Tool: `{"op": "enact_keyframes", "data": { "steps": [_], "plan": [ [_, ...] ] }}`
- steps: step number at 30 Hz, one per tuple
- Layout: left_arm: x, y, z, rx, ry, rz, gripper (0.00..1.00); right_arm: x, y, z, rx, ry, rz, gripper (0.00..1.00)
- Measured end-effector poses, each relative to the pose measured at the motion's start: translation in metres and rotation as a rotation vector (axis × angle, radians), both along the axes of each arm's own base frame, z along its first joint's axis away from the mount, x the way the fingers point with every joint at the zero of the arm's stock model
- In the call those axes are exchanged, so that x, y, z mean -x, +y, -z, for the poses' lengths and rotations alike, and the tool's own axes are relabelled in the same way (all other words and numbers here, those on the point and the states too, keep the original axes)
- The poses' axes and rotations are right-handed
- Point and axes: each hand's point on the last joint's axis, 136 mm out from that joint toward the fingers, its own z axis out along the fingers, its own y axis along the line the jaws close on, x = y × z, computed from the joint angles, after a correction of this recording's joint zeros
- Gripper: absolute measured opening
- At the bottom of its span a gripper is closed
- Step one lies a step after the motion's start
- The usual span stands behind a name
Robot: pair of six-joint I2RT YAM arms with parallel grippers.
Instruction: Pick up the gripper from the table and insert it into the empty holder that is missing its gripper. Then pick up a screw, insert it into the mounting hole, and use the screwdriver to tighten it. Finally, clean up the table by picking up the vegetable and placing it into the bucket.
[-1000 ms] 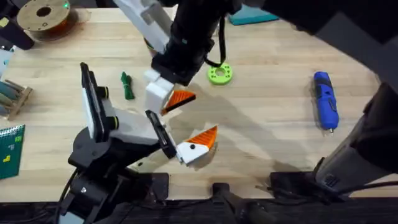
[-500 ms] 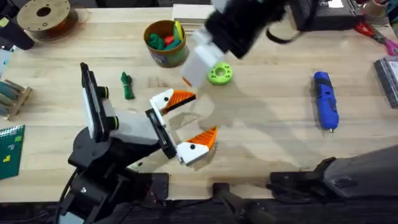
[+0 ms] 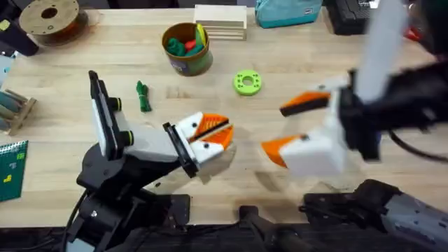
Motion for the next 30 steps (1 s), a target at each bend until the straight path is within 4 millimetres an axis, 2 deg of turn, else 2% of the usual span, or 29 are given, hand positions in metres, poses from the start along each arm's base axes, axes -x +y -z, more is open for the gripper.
{"op": "enact_keyframes", "data": {
  "steps": [1,2,6,13,19,24,30],
  "plan": [
    [0.000,0.000,0.000,-0.001,-0.002,-0.001,0.056,0.006,-0.003,0.000,-0.016,-0.005,0.007,0.898],
    [0.000,0.000,0.000,-0.001,-0.002,-0.003,0.015,0.011,-0.007,0.000,-0.028,-0.005,0.012,0.899],
    [-0.001,0.001,0.000,-0.002,-0.003,-0.006,0.008,0.022,-0.017,0.002,-0.050,0.004,0.062,0.898],
    [-0.001,0.001,0.000,-0.002,-0.003,-0.007,0.006,0.009,-0.038,0.015,0.025,0.033,0.254,0.901],
    [-0.001,0.001,0.000,-0.002,-0.003,-0.007,0.006,-0.007,-0.096,0.041,0.212,0.088,0.547,0.901],
    [-0.001,0.001,0.000,-0.002,-0.003,-0.007,0.006,-0.039,-0.152,0.045,0.302,0.035,0.813,0.902],
    [-0.001,0.001,0.000,-0.002,-0.003,-0.009,0.006,-0.077,-0.223,0.055,0.414,0.028,1.012,0.905]
  ]
}}
